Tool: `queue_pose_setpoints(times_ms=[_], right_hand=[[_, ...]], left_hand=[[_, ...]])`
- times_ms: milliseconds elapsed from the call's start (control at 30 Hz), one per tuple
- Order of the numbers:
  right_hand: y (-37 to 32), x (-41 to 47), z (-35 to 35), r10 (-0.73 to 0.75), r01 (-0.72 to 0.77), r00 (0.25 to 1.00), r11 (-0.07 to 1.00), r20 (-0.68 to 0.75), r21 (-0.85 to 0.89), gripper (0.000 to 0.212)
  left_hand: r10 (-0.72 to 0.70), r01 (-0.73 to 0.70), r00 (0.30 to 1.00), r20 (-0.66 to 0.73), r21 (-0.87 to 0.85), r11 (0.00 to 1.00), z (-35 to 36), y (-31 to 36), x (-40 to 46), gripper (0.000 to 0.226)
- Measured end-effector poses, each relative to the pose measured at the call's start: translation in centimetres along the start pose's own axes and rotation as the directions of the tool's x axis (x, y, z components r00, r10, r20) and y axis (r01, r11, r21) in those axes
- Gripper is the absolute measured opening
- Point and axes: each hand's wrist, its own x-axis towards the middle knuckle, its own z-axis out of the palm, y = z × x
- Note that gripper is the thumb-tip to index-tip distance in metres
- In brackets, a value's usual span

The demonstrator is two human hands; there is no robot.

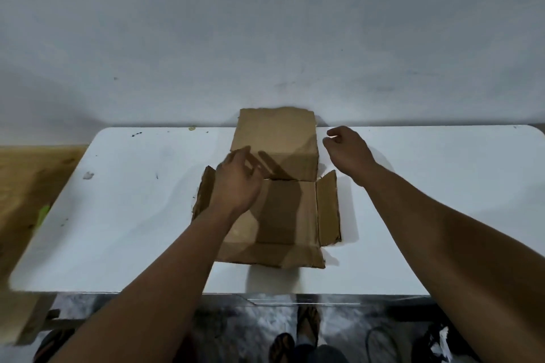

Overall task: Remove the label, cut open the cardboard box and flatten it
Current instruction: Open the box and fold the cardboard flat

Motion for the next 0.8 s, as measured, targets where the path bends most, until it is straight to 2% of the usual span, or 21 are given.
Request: queue_pose_setpoints(times_ms=[133, 267, 400, 500, 633, 800], right_hand=[[-1.3, 2.3, 0.9, 0.051, -0.051, 0.993, 0.999, 0.103, -0.006, 0.058], [-1.6, 3.9, 1.5, 0.117, -0.128, 0.975, 0.991, 0.188, 0.047, 0.07], [-1.4, 4.5, 1.8, 0.091, -0.111, 0.976, 0.989, 0.199, 0.094, 0.075], [-1.4, 4.4, 1.8, 0.04, -0.065, 0.98, 0.991, 0.195, 0.12, 0.076], [-1.4, 3.7, 1.1, -0.068, 0.056, 0.992, 0.992, 0.103, 0.112, 0.054], [-1.7, 2.4, 1.0, -0.241, 0.241, 0.97, 0.971, 0.045, 0.003, 0.037]], left_hand=[[-0.113, 0.111, 0.994, -0.011, -0.098, 0.989, -1.6, -0.7, 3.2, 0.056], [-0.285, 0.296, 0.952, 0.114, -0.093, 0.951, -2.5, -1.3, 6.0, 0.065], [-0.408, 0.441, 0.891, 0.198, -0.166, 0.882, -2.8, -1.8, 7.1, 0.048], [-0.378, 0.421, 0.901, 0.211, -0.219, 0.88, -2.3, -2.7, 6.9, 0.072], [-0.261, 0.307, 0.948, 0.18, -0.311, 0.9, -1.9, -3.0, 5.9, 0.041], [-0.234, 0.307, 0.949, 0.212, -0.449, 0.839, -2.4, -4.6, 5.4, 0.031]])
